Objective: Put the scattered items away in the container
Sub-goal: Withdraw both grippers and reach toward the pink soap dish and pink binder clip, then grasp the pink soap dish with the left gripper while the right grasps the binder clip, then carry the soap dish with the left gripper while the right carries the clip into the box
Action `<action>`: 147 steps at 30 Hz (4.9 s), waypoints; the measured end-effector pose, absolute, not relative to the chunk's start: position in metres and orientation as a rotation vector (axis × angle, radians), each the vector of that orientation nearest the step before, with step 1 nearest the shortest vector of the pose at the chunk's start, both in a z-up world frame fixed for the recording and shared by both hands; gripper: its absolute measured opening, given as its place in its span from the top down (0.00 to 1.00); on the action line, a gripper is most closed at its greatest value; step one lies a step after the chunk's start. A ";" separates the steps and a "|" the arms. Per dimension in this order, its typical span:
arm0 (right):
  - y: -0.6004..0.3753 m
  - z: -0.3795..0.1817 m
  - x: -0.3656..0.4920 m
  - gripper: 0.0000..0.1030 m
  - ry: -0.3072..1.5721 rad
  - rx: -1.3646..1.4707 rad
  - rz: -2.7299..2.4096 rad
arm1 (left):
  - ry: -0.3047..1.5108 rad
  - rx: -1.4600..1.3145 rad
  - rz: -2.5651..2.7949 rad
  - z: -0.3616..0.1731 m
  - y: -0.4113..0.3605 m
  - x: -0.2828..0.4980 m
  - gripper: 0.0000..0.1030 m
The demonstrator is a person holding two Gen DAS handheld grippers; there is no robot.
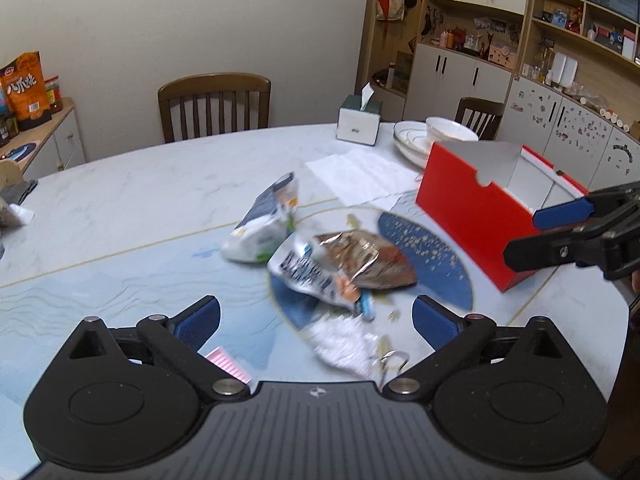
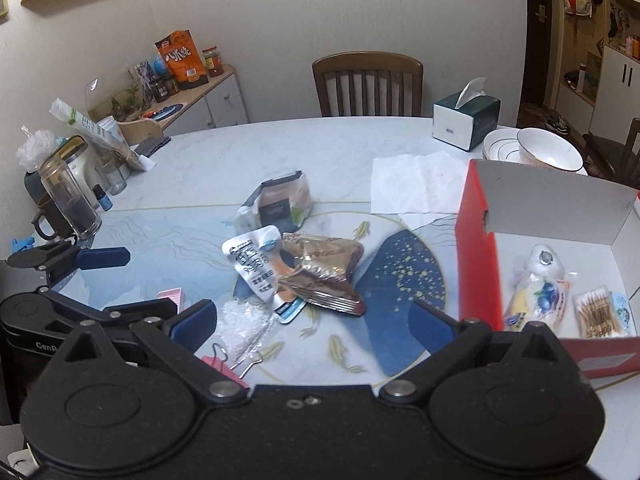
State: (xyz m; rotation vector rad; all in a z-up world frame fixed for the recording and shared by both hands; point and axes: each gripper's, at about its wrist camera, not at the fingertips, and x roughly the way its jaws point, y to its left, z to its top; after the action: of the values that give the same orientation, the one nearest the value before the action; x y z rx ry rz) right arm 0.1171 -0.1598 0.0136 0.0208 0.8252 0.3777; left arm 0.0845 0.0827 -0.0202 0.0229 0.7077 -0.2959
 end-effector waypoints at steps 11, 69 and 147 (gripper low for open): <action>-0.132 -0.005 0.108 0.01 0.876 0.014 0.342 | 0.718 0.087 -0.301 -0.048 0.109 0.081 0.00; -0.066 -0.085 0.106 0.67 1.043 -0.188 0.421 | 0.831 0.160 -0.314 -0.103 0.114 0.100 0.47; -0.425 -0.028 0.235 0.73 0.919 0.023 0.281 | 0.786 0.297 -0.470 -0.018 -0.258 0.236 0.47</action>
State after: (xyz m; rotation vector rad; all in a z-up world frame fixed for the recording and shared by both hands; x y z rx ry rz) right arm 0.2348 -0.4254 -0.0282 0.0233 0.9193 0.2808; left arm 0.2363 -0.2583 -0.0179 0.2967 0.7864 -0.4698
